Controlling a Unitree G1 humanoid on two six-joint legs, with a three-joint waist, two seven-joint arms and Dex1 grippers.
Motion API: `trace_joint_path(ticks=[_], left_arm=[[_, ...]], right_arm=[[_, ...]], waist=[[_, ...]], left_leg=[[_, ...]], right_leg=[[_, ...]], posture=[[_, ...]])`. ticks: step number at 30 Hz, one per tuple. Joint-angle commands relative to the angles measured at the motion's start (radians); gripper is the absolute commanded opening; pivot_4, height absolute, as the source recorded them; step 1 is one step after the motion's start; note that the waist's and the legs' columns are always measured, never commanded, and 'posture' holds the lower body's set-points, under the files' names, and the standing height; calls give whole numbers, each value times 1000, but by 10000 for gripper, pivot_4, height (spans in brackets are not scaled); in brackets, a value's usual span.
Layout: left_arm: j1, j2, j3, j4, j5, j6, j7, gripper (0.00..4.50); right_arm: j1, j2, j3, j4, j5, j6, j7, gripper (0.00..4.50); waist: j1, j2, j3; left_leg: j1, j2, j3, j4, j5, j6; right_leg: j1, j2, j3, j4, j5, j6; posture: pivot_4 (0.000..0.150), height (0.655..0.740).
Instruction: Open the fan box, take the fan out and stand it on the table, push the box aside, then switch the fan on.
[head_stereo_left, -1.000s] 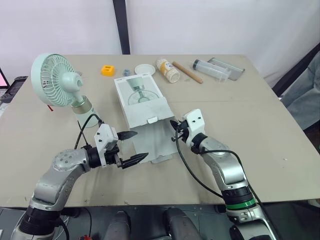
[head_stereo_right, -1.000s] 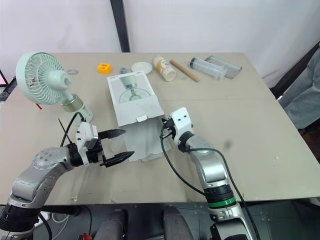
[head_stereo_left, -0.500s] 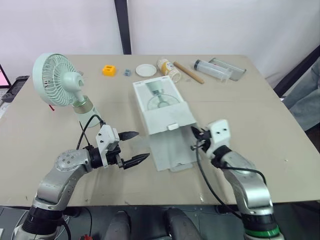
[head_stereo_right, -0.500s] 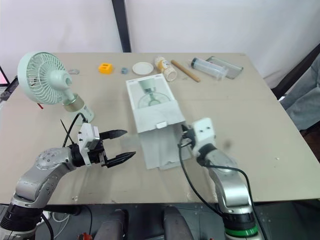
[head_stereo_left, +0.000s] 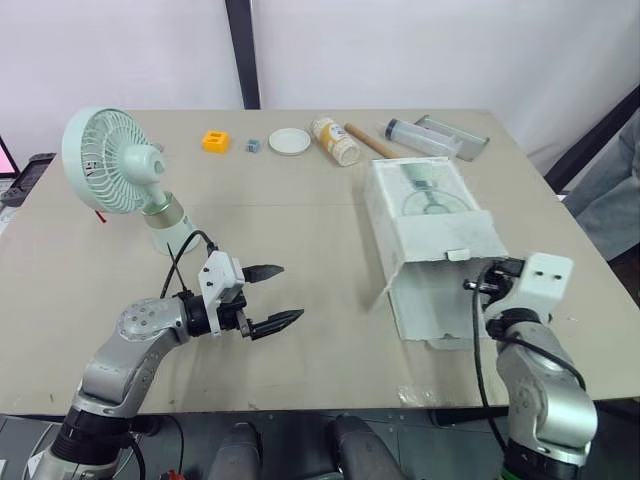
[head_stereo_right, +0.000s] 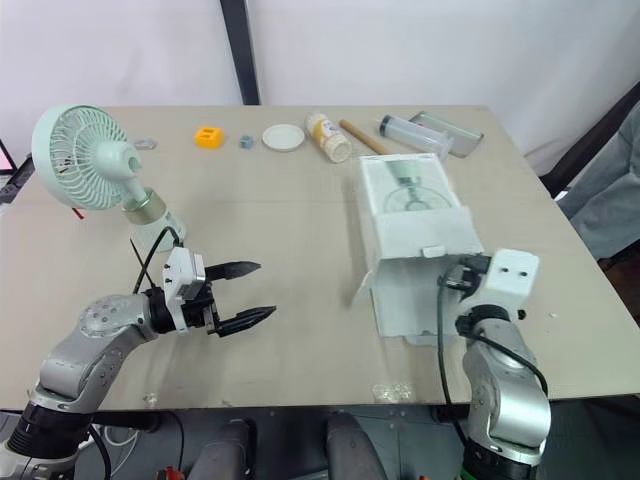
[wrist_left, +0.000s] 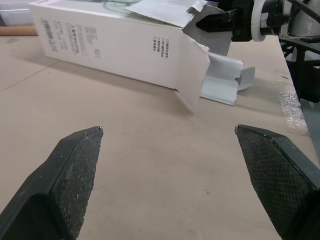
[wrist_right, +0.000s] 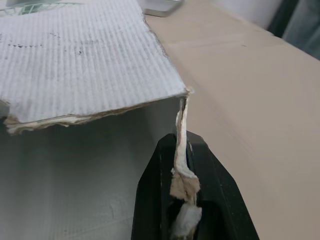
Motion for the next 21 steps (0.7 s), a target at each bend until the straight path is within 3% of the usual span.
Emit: trace_joint_path(ticks=[1, 10, 21], left_arm=[[-21, -6, -11, -40, -18, -4, -15, 45000], [-23, 16, -33, -106, -59, 52, -44, 45000], [-15, 23, -50, -106, -51, 36, -83, 45000]], right_arm=[[-23, -1, -75, -25, 19, 9, -46, 657], [-109, 84, -174, 2, 77, 47, -181, 657], [-118, 71, -181, 3, 33, 7, -268, 657]], waist=[[0, 0, 0], [-1, 2, -1], [-1, 4, -1]], left_leg=[[0, 0, 0, 0, 0, 0], [0, 0, 0, 0, 0, 0], [0, 0, 1, 0, 0, 0]], right_leg=[[0, 0, 0, 0, 0, 0], [0, 0, 0, 0, 0, 0], [0, 0, 0, 0, 0, 0]], posture=[[1500, 7400], [1500, 7400], [1500, 7400]])
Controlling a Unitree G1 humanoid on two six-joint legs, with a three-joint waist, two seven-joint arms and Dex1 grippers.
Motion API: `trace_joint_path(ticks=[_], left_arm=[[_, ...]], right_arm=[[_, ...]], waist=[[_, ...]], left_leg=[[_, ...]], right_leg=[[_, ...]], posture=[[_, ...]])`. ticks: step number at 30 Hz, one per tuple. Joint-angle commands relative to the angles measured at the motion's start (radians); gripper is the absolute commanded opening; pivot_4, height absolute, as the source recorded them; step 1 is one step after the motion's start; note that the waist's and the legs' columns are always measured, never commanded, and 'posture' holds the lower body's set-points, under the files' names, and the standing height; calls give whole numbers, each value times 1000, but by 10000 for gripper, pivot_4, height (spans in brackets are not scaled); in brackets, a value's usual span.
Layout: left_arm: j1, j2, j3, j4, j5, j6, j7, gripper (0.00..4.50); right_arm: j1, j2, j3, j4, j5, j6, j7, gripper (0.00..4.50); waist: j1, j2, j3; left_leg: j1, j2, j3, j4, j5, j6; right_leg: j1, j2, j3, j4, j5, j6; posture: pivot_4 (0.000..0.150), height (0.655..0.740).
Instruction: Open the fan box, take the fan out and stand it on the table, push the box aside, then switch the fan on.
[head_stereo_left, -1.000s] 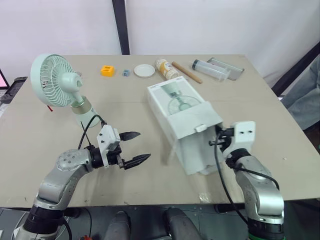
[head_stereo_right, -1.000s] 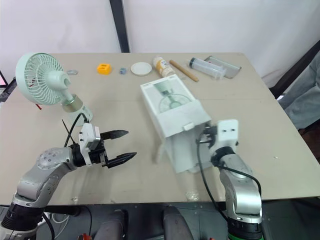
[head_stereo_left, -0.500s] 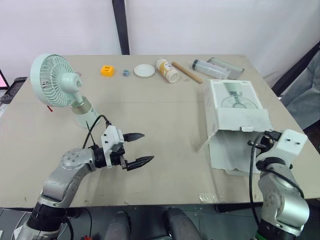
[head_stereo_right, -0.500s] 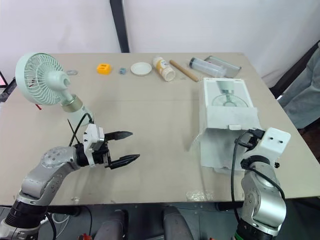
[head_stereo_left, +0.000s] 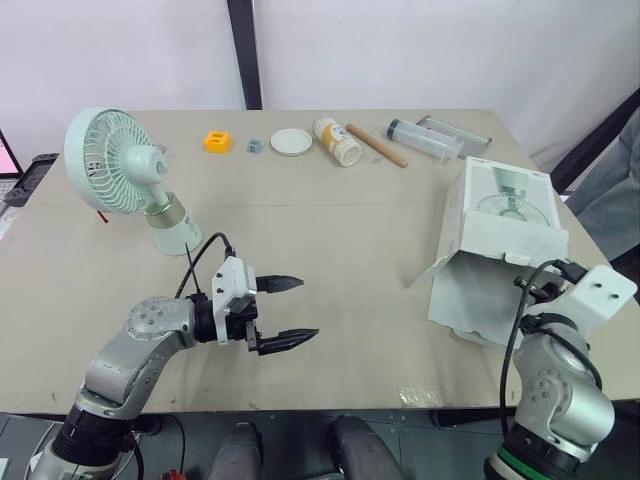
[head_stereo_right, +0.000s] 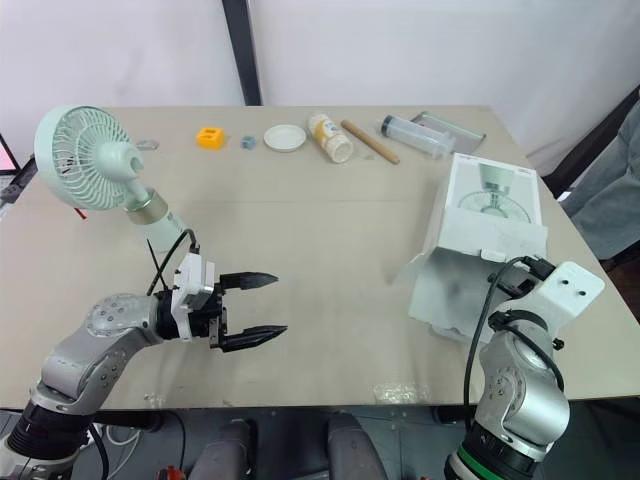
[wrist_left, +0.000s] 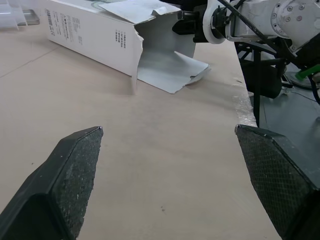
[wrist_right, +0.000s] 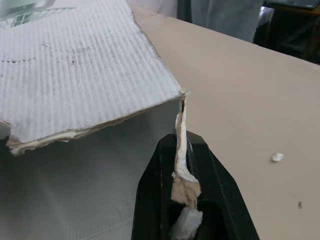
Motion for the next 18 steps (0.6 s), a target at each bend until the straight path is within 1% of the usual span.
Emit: trace_joint_path(ticks=[1, 8, 15, 18], left_arm=[[0, 4, -4, -30, 0, -29, -14, 45000], [5, -5, -13, -9, 14, -62, -26, 45000], [3, -11, -22, -1, 27, -104, -35, 45000], [-1, -14, -22, 3, 28, -110, -34, 45000]], right_arm=[[-11, -16, -10, -25, -21, -47, -32, 657], [-20, -4, 36, -16, 8, -46, 1, 657], [-27, -46, 100, 21, 2, -51, 59, 657], [-12, -84, 124, 26, -7, -63, 101, 657]], waist=[[0, 1, 0], [0, 1, 0], [0, 2, 0], [0, 2, 1]], left_leg=[[0, 0, 0, 0, 0, 0], [0, 0, 0, 0, 0, 0], [0, 0, 0, -1, 0, 0], [0, 0, 0, -1, 0, 0]], right_leg=[[0, 0, 0, 0, 0, 0], [0, 0, 0, 0, 0, 0], [0, 0, 0, 0, 0, 0], [0, 0, 0, 0, 0, 0]], posture=[[1500, 7400], [1500, 7400], [1500, 7400], [1500, 7400]])
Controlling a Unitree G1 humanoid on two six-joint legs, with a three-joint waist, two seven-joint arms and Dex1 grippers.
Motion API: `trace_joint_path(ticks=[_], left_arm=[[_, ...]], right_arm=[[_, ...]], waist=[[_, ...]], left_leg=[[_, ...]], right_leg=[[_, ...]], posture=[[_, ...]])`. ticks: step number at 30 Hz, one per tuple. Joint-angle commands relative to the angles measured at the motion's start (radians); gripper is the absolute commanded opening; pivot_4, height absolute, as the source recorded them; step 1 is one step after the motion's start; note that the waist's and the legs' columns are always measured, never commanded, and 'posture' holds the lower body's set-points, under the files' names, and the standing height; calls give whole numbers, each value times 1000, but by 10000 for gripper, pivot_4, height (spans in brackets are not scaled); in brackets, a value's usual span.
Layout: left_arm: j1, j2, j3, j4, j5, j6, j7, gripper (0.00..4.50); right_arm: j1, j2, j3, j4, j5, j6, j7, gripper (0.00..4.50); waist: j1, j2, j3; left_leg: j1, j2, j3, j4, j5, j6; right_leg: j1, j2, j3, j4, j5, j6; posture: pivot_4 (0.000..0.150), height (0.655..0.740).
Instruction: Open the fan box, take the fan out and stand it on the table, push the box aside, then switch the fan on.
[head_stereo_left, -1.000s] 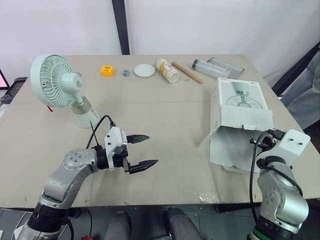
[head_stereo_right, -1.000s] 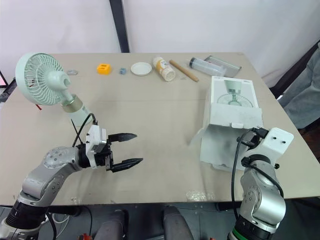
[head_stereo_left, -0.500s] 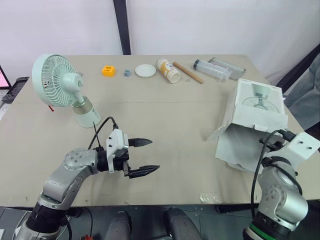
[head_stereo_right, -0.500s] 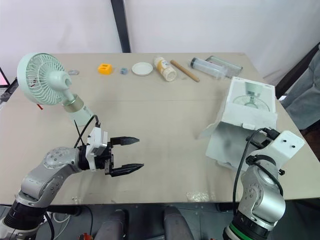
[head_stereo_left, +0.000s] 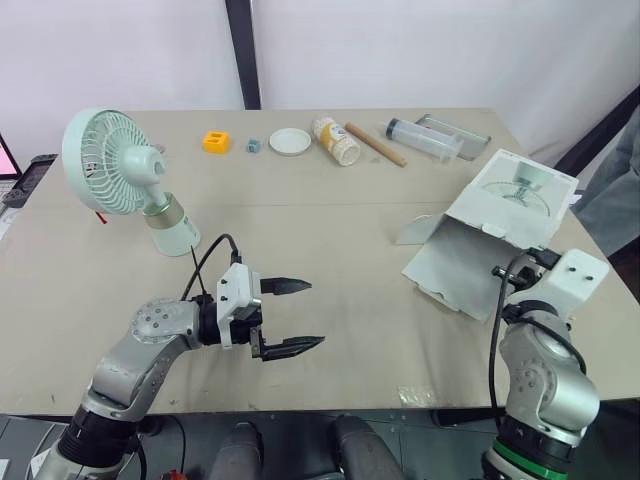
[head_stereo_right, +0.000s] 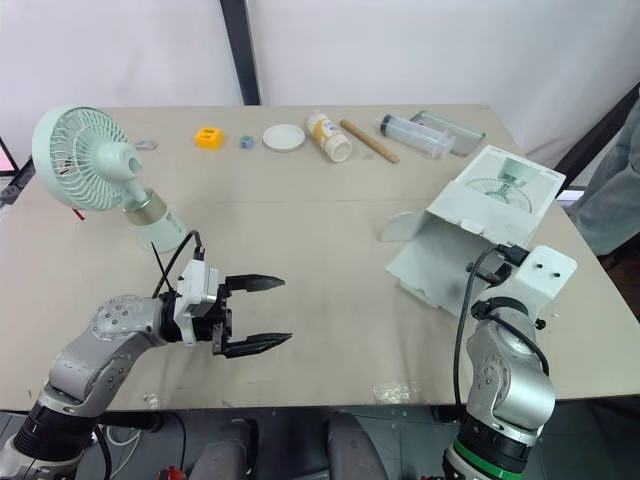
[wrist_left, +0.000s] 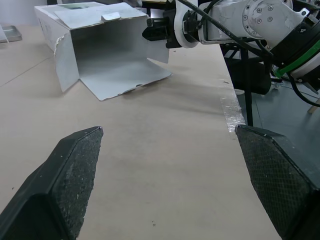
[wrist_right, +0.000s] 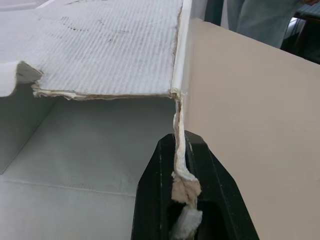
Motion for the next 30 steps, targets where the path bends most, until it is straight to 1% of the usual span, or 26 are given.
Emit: trace_joint_path(ticks=[1, 2, 4, 5, 6, 7, 9, 10, 11, 12, 13, 21, 25, 30], left_arm=[[-4, -2, 6, -5, -1, -24, -6, 45000], [-4, -3, 6, -4, -1, -26, -5, 45000], [-6, -7, 9, -3, -2, -27, -1, 45000], [-7, -10, 10, 0, -2, -27, 3, 45000], [-8, -13, 13, 3, -4, -26, 8, 45000], [-10, -17, 15, 6, -6, -24, 12, 45000], [-12, -22, 21, 11, -14, -14, 21, 45000], [-15, -26, 24, 14, -23, -5, 25, 45000], [-18, -31, 28, 15, -35, 10, 31, 45000], [-22, -33, 30, 14, -44, 20, 35, 45000], [-25, -33, 29, 12, -47, 25, 37, 45000], [-47, -28, 25, 9, -43, 44, 51, 45000], [-49, -30, 38, 11, -53, 69, 73, 45000], [-61, -38, 51, 17, -61, 87, 97, 45000]], right_arm=[[12, -58, 22, -18, -6, -41, 55, 657], [19, -69, 30, -19, -7, -44, 69, 657], [33, -87, 46, -25, -9, -53, 94, 5799], [40, -96, 56, -28, -10, -59, 106, 6805], [49, -104, 65, -33, -12, -65, 118, 13677], [54, -109, 71, -37, -13, -71, 125, 17071], [63, -113, 77, -44, -13, -82, 135, 25526], [66, -117, 80, -44, -13, -90, 141, 31722], [71, -130, 88, -44, -18, -101, 156, 36829], [76, -144, 96, -45, -24, -112, 169, 39666], [82, -156, 103, -47, -26, -121, 185, 44548], [196, -263, 132, -117, 2, -197, 365, 44548], [274, -346, 136, -113, -6, -342, 510, 44548], [272, -362, 134, -75, 72, -518, 657, 44548]], waist=[[0, 0, 0], [0, 0, 0], [0, 0, 0], [0, 0, 0], [0, 0, 0], [0, 0, 0], [0, 0, 0], [0, 0, 0], [0, 0, 0], [0, 0, 0], [0, 0, 0], [0, 0, 0], [1, 0, 0], [0, 0, 0]], left_leg=[[0, 0, 0, 0, 0, 0], [0, 0, 0, 0, 0, 0], [0, 0, 0, 0, 0, 0], [0, 0, 0, 0, 0, 0], [0, 0, 0, 0, 0, 0], [0, 0, 0, 0, 0, 0], [0, 0, 0, 0, 0, 0], [0, 0, 0, 0, 0, 0], [0, 0, 0, 0, 0, 0], [0, 0, 0, 0, 0, 0], [0, 0, 0, 0, 0, 0], [0, 0, 0, 0, 0, 0], [0, 0, 0, 0, 0, 0], [1, 0, 0, 0, 0, 0]], right_leg=[[0, 0, 0, 0, 0, 0], [0, 0, 0, 0, 0, 0], [0, 0, 0, 0, 0, 0], [0, 0, 0, 0, 0, 0], [0, 0, 0, 0, 0, 0], [0, 0, 0, 0, 0, 0], [0, 0, 0, 0, 0, 0], [0, 0, 0, 0, 0, 0], [0, 0, 0, 0, 0, 0], [0, 0, 0, 0, 0, 0], [0, 0, 0, 0, 0, 0], [0, 0, 0, -1, -1, 1], [0, 0, 0, -1, 0, 1], [0, 0, 0, 0, 0, 1]], posture=[[1500, 7400], [1500, 7400], [1500, 7400], [1500, 7400], [1500, 7400], [1500, 7400], [1500, 7400], [1500, 7400], [1500, 7400], [1500, 7400], [1500, 7400], [1500, 7400], [1500, 7400], [1500, 7400]])
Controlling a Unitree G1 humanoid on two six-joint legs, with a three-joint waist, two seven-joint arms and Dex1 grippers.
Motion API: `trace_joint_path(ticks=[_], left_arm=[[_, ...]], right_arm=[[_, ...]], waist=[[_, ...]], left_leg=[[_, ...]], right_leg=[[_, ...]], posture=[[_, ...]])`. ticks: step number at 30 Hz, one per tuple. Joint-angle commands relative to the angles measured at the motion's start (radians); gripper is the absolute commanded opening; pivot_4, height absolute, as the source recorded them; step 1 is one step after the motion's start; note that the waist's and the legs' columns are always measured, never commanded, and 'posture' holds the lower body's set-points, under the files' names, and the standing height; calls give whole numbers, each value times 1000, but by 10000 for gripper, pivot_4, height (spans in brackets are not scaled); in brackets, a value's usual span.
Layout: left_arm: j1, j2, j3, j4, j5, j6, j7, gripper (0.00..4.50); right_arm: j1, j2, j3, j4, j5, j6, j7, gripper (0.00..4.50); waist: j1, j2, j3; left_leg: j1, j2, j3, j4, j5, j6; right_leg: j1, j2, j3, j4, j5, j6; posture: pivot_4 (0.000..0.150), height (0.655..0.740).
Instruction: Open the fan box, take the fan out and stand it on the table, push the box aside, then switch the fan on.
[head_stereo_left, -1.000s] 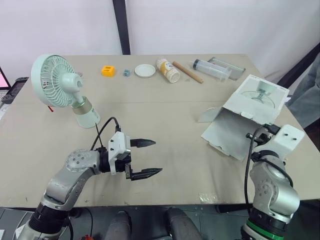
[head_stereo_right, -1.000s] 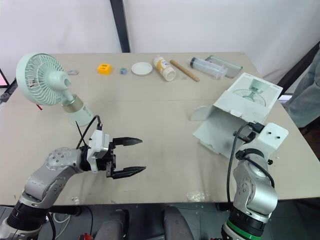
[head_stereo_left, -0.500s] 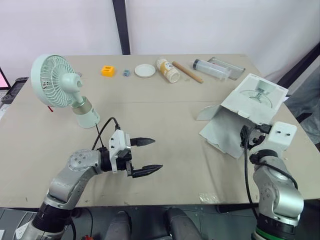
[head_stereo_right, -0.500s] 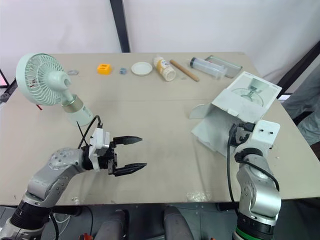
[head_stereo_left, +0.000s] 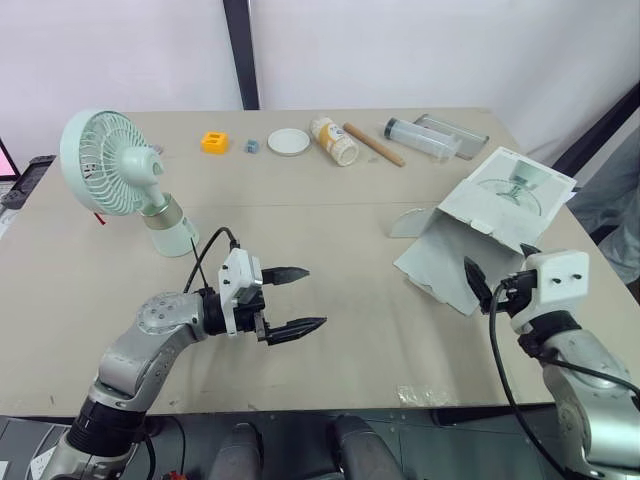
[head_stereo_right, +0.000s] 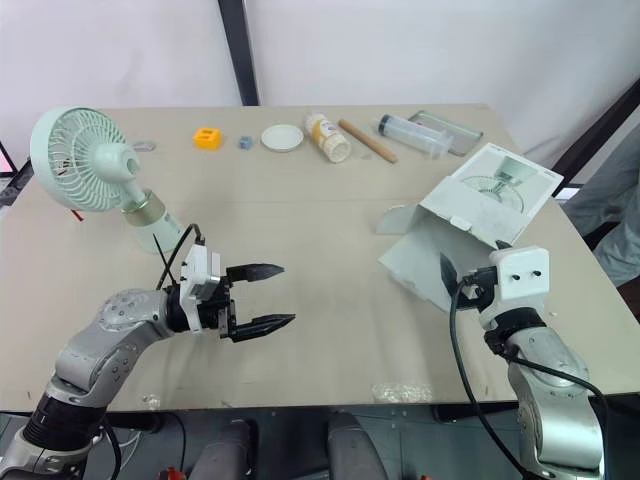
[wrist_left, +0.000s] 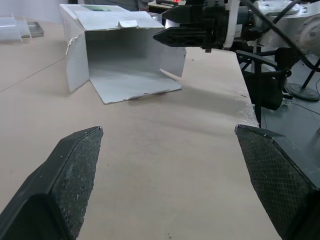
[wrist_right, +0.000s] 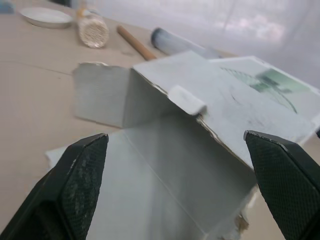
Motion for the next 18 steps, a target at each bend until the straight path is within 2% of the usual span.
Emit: trace_joint_path(ticks=[1, 5, 9, 18], left_arm=[[-18, -4, 39, -13, -17, 8, 26, 45000], [-23, -16, 64, 5, -4, 18, 77, 45000], [-18, -26, 93, 32, 16, 26, 155, 45000], [52, -61, 177, -19, 34, 33, 329, 45000]], right_arm=[[-23, -24, -2, -6, 64, -140, 123, 44548], [-81, -44, 66, 21, 133, -169, 247, 44548], [-162, -55, 199, 74, 239, -84, 402, 44548], [-320, -42, 346, 281, 216, -105, 548, 44548]], waist=[[0, 0, 0], [0, 0, 0], [0, 0, 0], [2, -1, 0]], left_leg=[[0, 0, 0, 0, 0, 0], [0, 0, 0, 0, 0, 0], [1, 0, 0, 0, 0, 0], [0, 0, -1, 1, 0, 0]], right_leg=[[0, 0, 0, 0, 0, 0], [1, 0, 0, 0, 0, 0], [1, 0, 0, 0, 0, 0], [1, 0, 0, 0, 1, 0]], posture=[[1500, 7400], [1500, 7400], [1500, 7400], [1500, 7400]])
